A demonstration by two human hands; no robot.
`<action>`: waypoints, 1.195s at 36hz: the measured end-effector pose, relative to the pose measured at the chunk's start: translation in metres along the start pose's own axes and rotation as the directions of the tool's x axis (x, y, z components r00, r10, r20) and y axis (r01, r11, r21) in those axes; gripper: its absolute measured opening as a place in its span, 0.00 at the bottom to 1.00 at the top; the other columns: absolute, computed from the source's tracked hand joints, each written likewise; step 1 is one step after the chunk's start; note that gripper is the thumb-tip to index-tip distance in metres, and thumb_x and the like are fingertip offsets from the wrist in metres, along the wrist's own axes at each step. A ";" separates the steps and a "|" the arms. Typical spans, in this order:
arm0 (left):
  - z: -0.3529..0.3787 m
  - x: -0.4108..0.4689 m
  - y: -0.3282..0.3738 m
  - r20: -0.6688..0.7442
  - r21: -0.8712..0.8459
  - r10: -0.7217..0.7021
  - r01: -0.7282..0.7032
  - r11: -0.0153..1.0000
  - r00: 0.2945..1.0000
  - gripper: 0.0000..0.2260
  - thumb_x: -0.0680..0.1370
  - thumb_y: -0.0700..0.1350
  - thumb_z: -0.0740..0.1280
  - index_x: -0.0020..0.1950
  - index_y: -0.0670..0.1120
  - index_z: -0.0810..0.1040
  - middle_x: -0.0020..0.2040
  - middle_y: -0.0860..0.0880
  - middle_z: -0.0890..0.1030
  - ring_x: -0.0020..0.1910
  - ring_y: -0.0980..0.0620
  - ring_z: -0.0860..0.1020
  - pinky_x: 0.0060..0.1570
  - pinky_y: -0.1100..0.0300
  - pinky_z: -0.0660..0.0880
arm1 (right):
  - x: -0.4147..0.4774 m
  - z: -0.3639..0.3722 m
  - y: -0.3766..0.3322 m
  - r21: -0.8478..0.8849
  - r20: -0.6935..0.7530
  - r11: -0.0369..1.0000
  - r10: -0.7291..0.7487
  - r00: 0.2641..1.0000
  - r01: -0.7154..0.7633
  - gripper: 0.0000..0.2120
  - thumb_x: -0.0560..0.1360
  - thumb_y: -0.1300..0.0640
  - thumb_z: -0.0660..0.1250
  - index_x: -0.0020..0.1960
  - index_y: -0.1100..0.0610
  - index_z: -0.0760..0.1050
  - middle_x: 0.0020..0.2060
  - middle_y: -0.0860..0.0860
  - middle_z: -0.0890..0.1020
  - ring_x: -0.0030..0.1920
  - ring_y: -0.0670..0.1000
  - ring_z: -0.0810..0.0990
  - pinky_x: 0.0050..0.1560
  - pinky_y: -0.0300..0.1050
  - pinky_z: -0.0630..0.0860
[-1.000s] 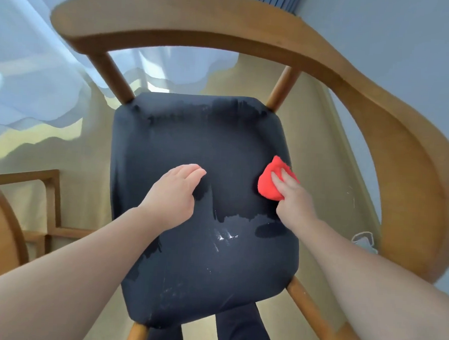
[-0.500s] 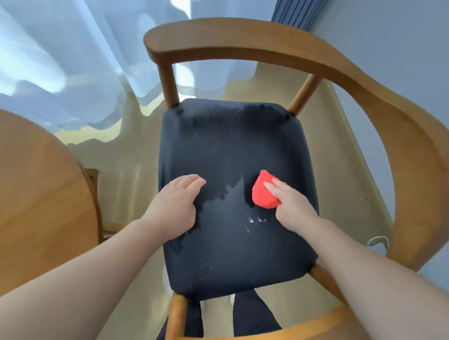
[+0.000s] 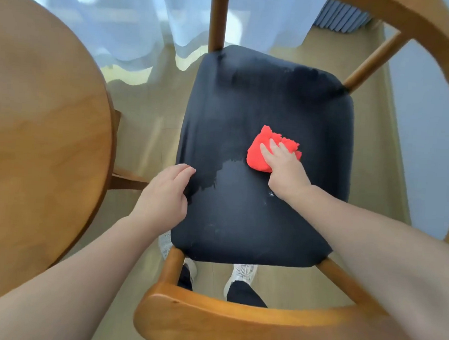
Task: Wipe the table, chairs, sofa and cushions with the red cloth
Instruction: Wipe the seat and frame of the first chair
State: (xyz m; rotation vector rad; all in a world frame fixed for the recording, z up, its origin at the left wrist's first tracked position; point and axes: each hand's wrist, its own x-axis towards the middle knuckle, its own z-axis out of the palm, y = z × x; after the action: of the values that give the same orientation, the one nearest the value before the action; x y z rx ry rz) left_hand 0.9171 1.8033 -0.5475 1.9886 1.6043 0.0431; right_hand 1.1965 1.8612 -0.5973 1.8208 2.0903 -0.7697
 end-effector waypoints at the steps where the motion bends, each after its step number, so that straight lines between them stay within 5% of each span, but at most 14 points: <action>1: 0.000 -0.003 0.001 0.000 -0.008 -0.015 0.015 1.000 1.000 0.22 0.74 0.34 0.63 0.69 0.42 0.70 0.68 0.45 0.73 0.67 0.45 0.69 0.67 0.53 0.65 | -0.015 0.008 -0.001 -0.016 0.028 1.000 -0.021 0.999 0.022 0.41 0.68 0.73 0.60 0.78 0.52 0.54 0.78 0.53 0.54 0.76 0.56 0.53 0.70 0.56 0.57; 7: -0.010 -0.007 0.013 0.020 -0.014 -0.039 0.040 0.999 0.999 0.23 0.76 0.37 0.63 0.71 0.45 0.68 0.69 0.48 0.71 0.69 0.47 0.68 0.68 0.54 0.65 | -0.100 0.037 -0.001 -0.043 0.377 0.983 -0.149 0.914 0.178 0.41 0.70 0.74 0.56 0.78 0.49 0.50 0.79 0.50 0.46 0.78 0.54 0.45 0.74 0.56 0.51; 12: -0.022 -0.005 0.019 0.004 -0.007 -0.033 0.033 0.999 0.999 0.23 0.77 0.38 0.63 0.72 0.47 0.67 0.70 0.49 0.70 0.70 0.48 0.67 0.68 0.55 0.64 | -0.104 0.009 -0.001 0.029 0.525 0.974 -0.205 0.826 0.224 0.38 0.72 0.72 0.54 0.77 0.45 0.57 0.78 0.49 0.52 0.77 0.53 0.52 0.75 0.49 0.53; 17: -0.027 -0.010 0.013 -0.028 -0.005 -0.008 0.008 1.000 1.000 0.23 0.77 0.37 0.63 0.72 0.47 0.67 0.70 0.49 0.70 0.69 0.49 0.67 0.68 0.56 0.64 | -0.103 -0.011 -0.003 0.160 0.291 0.969 -0.230 0.928 0.190 0.35 0.73 0.72 0.54 0.74 0.45 0.64 0.76 0.45 0.59 0.76 0.49 0.56 0.72 0.35 0.50; 21: -0.024 -0.018 0.000 -0.057 0.008 -0.009 0.009 1.000 0.998 0.23 0.76 0.37 0.63 0.71 0.46 0.68 0.70 0.48 0.71 0.69 0.49 0.67 0.67 0.57 0.64 | -0.064 -0.030 -0.012 0.182 0.083 0.966 -0.202 0.976 0.184 0.34 0.72 0.73 0.54 0.74 0.49 0.65 0.76 0.49 0.60 0.77 0.52 0.55 0.75 0.39 0.49; 28: -0.008 -0.034 -0.017 -0.080 -0.002 -0.040 0.040 0.999 0.996 0.22 0.76 0.36 0.63 0.70 0.46 0.69 0.68 0.48 0.72 0.68 0.49 0.69 0.64 0.60 0.62 | 0.002 -0.026 -0.043 0.077 0.011 0.977 -0.198 0.980 0.197 0.34 0.72 0.72 0.55 0.75 0.50 0.62 0.77 0.52 0.56 0.77 0.56 0.52 0.73 0.53 0.57; 32: 0.001 -0.041 -0.024 -0.098 -0.025 -0.079 0.076 0.997 0.992 0.22 0.76 0.37 0.64 0.70 0.47 0.69 0.67 0.48 0.73 0.67 0.49 0.70 0.62 0.61 0.63 | -0.005 0.010 -0.051 -0.019 0.044 0.974 -0.223 0.974 0.224 0.37 0.71 0.72 0.56 0.77 0.51 0.57 0.78 0.53 0.53 0.77 0.57 0.51 0.71 0.54 0.54; 38: 0.001 -0.051 -0.024 -0.078 -0.054 -0.125 0.121 0.991 0.989 0.22 0.76 0.36 0.62 0.71 0.45 0.68 0.69 0.48 0.71 0.69 0.49 0.68 0.66 0.58 0.64 | -0.085 0.053 -0.017 -0.132 0.375 0.808 -0.495 0.784 0.574 0.39 0.71 0.73 0.56 0.77 0.49 0.56 0.78 0.52 0.50 0.78 0.56 0.46 0.74 0.57 0.44; 43: -0.012 -0.070 -0.014 -0.127 -0.137 -0.230 0.212 0.967 0.965 0.21 0.77 0.36 0.61 0.71 0.44 0.68 0.69 0.48 0.71 0.69 0.50 0.68 0.66 0.59 0.64 | -0.075 0.025 -0.014 -0.145 0.521 0.698 -0.549 0.653 0.701 0.35 0.75 0.70 0.56 0.77 0.47 0.58 0.78 0.51 0.52 0.78 0.54 0.47 0.76 0.53 0.49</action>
State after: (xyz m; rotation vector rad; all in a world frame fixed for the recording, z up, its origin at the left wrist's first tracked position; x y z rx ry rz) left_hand 0.8810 1.7466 -0.5211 1.7361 1.8599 0.1964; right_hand 1.1930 1.7841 -0.5763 0.6026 2.3380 -0.8054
